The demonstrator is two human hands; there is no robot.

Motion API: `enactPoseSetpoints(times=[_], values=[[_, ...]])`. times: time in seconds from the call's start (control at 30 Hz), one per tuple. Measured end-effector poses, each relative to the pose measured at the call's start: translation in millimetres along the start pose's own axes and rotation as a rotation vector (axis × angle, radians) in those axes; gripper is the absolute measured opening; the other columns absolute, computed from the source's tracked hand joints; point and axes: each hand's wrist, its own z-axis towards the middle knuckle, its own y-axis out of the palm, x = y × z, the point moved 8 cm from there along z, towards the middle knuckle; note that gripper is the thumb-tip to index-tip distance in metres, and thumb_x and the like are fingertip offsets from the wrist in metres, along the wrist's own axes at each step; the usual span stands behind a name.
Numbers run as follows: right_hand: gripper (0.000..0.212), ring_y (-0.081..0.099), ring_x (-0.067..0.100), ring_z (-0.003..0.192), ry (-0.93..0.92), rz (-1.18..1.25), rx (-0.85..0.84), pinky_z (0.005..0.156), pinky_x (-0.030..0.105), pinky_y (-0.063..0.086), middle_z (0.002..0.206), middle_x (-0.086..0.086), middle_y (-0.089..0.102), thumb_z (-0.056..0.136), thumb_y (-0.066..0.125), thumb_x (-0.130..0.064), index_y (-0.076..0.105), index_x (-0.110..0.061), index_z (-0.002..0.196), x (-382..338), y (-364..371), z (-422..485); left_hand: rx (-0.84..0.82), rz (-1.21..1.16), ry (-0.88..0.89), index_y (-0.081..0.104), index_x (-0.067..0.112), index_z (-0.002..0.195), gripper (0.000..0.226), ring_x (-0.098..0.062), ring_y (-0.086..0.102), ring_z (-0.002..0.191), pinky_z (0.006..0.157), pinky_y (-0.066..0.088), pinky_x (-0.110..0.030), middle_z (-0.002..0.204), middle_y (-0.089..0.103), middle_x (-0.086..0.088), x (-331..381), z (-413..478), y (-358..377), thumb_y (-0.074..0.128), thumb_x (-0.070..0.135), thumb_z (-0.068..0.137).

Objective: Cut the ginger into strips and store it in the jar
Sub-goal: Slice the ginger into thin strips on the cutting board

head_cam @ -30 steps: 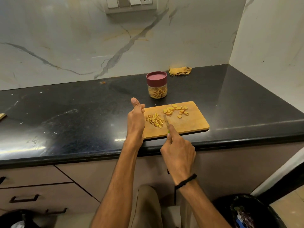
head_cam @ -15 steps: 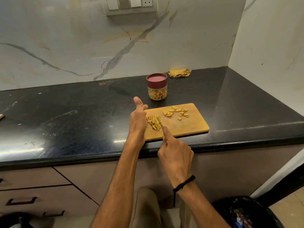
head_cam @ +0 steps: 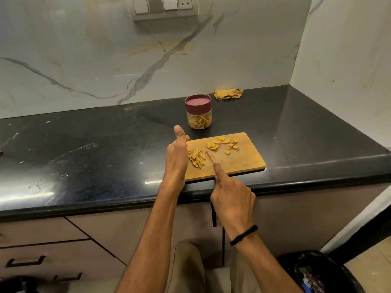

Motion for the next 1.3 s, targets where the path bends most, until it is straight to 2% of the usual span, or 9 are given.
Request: enactPoseSetpoints(times=[0.13, 0.27, 0.3, 0.43, 0.63, 0.77, 0.93, 1.17, 1.3], values=[[0.055, 0.045, 0.008, 0.064, -0.017, -0.007, -0.021, 0.053, 0.02, 0.029, 0.077, -0.005, 0.049, 0.103, 0.039, -0.03, 0.018, -0.04, 0.152, -2, -4, 1, 0.022, 0.012, -0.011, 0.056, 0.013, 0.138, 0.075, 0.002, 0.053, 0.088, 0.089, 0.038, -0.029, 0.102, 0.063, 0.008, 1, 0, 0, 0.026, 0.069, 0.099], [0.054, 0.039, 0.006, 0.06, -0.008, -0.008, -0.034, 0.049, 0.019, 0.023, 0.076, -0.005, 0.048, 0.103, 0.038, -0.03, 0.018, -0.041, 0.152, 2, -8, 1, 0.044, 0.06, 0.02, 0.057, 0.028, 0.084, 0.042, 0.0, 0.045, 0.072, 0.07, 0.04, -0.025, 0.077, 0.048, 0.012, 9, -1, 2, 0.034, 0.058, 0.103], [0.055, 0.041, 0.008, 0.062, -0.013, -0.022, -0.056, 0.053, 0.021, 0.028, 0.078, -0.004, 0.048, 0.103, 0.038, -0.029, 0.017, -0.042, 0.152, 3, -7, 3, 0.047, 0.088, 0.043, 0.057, 0.026, 0.083, 0.04, -0.001, 0.047, 0.073, 0.07, 0.041, -0.024, 0.079, 0.052, 0.01, 12, -1, 3, 0.037, 0.053, 0.104], [0.058, 0.045, 0.011, 0.07, -0.043, -0.056, -0.103, 0.062, 0.026, 0.034, 0.082, -0.005, 0.049, 0.102, 0.041, -0.024, 0.018, -0.045, 0.151, 4, -8, 3, 0.074, 0.272, 0.156, 0.063, 0.018, 0.132, 0.036, -0.008, 0.059, 0.112, 0.098, 0.052, -0.033, 0.125, 0.066, 0.003, 19, 9, 9, 0.053, 0.036, 0.102], [0.053, 0.052, 0.013, 0.085, -0.063, -0.084, -0.137, 0.068, 0.024, 0.036, 0.096, -0.005, 0.048, 0.101, 0.043, -0.024, 0.029, -0.046, 0.147, 11, -20, 2, -0.037, 0.596, 0.296, 0.074, 0.019, 0.118, 0.024, -0.01, 0.063, 0.114, 0.099, 0.052, -0.031, 0.12, 0.072, 0.003, 33, 32, 38, 0.061, 0.015, 0.098], [0.047, 0.051, 0.011, 0.085, -0.013, -0.006, -0.093, 0.071, 0.024, 0.039, 0.103, -0.005, 0.056, 0.102, 0.043, -0.027, 0.035, -0.048, 0.143, 20, -35, 3, -0.121, 0.829, 0.299, 0.075, 0.02, 0.112, 0.02, -0.007, 0.065, 0.09, 0.09, 0.054, -0.032, 0.108, 0.074, 0.002, 37, 54, 62, 0.068, 0.026, 0.094], [0.043, 0.053, 0.011, 0.082, 0.112, 0.135, -0.027, 0.069, 0.024, 0.045, 0.1, -0.006, 0.062, 0.101, 0.046, -0.031, 0.042, -0.047, 0.141, 40, -41, 12, -0.179, 1.073, 0.262, 0.076, 0.019, 0.098, 0.021, -0.016, 0.065, 0.087, 0.088, 0.056, -0.044, 0.089, 0.071, 0.003, 32, 74, 82, 0.078, 0.035, 0.085], [0.04, 0.056, 0.013, 0.086, 0.189, 0.258, -0.025, 0.074, 0.029, 0.053, 0.103, -0.005, 0.063, 0.1, 0.051, -0.032, 0.048, -0.046, 0.137, 58, -36, 19, -0.239, 1.091, 0.26, 0.076, 0.016, 0.101, 0.023, -0.016, 0.065, 0.087, 0.091, 0.055, -0.046, 0.092, 0.072, 0.001, 28, 79, 88, 0.079, 0.032, 0.085], [0.039, 0.052, 0.007, 0.074, 0.164, 0.292, -0.008, 0.059, 0.02, 0.044, 0.09, -0.008, 0.061, 0.099, 0.051, -0.032, 0.05, -0.045, 0.136, 54, -31, 21, -0.194, 1.166, 0.352, 0.073, 0.015, 0.103, 0.022, -0.017, 0.064, 0.083, 0.086, 0.056, -0.045, 0.092, 0.071, 0.0, 35, 71, 91, 0.069, 0.034, 0.093]])
